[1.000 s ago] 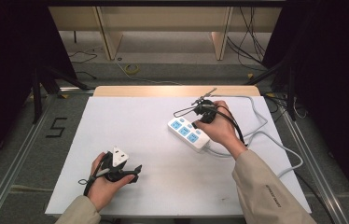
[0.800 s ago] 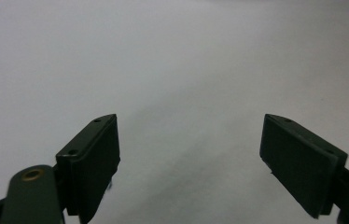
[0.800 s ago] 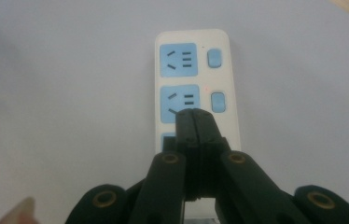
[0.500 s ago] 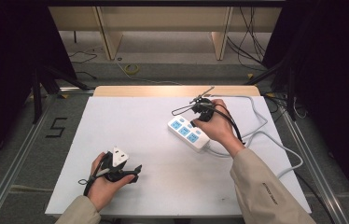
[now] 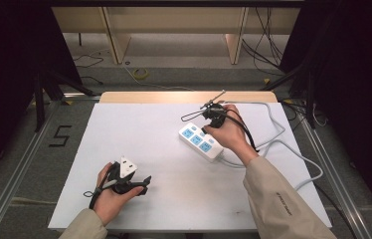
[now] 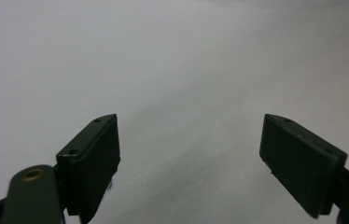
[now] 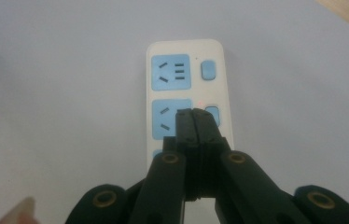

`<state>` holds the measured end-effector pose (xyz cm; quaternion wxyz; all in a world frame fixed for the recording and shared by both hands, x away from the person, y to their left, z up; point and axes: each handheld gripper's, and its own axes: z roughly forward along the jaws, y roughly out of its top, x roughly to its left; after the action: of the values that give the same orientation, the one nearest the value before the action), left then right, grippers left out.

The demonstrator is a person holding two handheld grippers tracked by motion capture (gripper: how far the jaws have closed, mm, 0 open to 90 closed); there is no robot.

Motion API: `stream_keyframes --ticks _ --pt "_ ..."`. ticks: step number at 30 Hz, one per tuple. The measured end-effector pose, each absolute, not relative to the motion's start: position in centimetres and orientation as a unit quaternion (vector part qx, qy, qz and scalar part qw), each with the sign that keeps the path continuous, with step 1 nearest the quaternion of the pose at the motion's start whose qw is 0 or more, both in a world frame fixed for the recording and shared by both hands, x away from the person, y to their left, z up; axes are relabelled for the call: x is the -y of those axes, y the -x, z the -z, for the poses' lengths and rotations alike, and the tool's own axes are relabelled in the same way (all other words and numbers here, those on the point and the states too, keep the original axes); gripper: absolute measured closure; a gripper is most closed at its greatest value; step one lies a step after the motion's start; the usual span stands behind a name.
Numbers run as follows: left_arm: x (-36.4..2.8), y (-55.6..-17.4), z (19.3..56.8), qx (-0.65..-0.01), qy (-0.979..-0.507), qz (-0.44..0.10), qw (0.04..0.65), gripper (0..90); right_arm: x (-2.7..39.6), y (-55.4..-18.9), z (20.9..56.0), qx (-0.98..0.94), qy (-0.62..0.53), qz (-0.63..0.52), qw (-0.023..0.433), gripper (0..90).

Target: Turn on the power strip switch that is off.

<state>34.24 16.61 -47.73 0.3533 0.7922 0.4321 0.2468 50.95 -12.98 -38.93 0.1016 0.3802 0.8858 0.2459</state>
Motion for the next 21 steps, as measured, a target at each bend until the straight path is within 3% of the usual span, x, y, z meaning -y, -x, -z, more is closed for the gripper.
stream_keyframes --ticks 21 --pt "-16.6 -34.2 47.8 -0.432 -0.793 -0.245 0.354 20.2 12.2 -52.4 39.6 -0.881 -0.39 -0.245 0.106 90.0"
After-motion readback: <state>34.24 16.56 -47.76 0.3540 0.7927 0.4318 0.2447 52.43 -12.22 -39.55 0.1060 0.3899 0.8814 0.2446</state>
